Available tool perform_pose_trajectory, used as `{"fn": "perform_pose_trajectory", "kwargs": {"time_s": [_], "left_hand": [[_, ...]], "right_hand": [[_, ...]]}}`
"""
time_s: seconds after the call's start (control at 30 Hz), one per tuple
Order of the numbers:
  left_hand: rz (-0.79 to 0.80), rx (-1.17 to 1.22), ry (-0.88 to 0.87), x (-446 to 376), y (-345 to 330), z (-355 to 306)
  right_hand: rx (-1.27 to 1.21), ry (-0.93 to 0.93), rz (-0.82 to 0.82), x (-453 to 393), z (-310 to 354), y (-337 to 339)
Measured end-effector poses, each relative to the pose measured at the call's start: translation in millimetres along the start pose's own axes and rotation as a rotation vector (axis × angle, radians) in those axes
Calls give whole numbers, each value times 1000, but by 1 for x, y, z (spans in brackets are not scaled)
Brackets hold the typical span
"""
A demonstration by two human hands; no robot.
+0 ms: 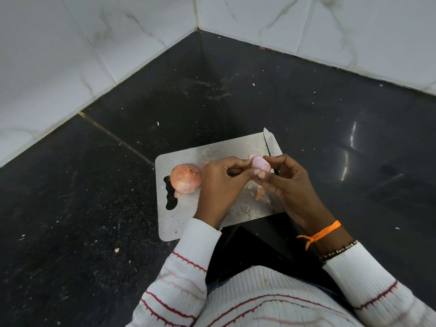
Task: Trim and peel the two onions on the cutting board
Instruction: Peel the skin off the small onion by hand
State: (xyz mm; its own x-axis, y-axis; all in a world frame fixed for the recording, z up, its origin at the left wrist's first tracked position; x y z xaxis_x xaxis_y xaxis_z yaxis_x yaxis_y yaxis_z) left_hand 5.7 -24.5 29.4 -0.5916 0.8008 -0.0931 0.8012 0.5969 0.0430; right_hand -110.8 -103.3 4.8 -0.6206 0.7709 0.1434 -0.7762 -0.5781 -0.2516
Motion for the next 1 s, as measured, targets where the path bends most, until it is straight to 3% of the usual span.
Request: {"fn": "perform_pose_trajectory", "kwargs": {"time_s": [0.43,0.63,0.8,0.93,1.0], "left_hand": [[-36,-284,-168,-3,0,6],[-110,-44,57,-5,2,13],[-109,48,139,-5,0,13],[-138,382,344,-3,-1,14],[-156,421,398,-2,0,17]], "right_hand": [[44,-36,28,-4,-6,1],[-33,-42,94,-3,-8,0],[-27,-54,124,-5,-8,4],[-118,-88,148,-6,-10,6],[-87,-94,143,-6,-11,5]]}}
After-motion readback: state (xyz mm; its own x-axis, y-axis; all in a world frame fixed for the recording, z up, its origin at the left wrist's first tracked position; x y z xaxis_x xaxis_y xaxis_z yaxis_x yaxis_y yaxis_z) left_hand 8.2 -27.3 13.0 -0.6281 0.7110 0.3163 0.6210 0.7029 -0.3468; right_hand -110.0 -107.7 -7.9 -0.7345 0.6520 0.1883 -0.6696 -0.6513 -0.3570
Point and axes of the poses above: each hand's wrist, its own x-axis away from the middle knuckle, its own y-axis out of the back of the hand, z = x × y, the point moved 2 cm from there along -x, towards the middle knuckle, and after that the axes turned 12 degrees about x, right-handed, at the moved point
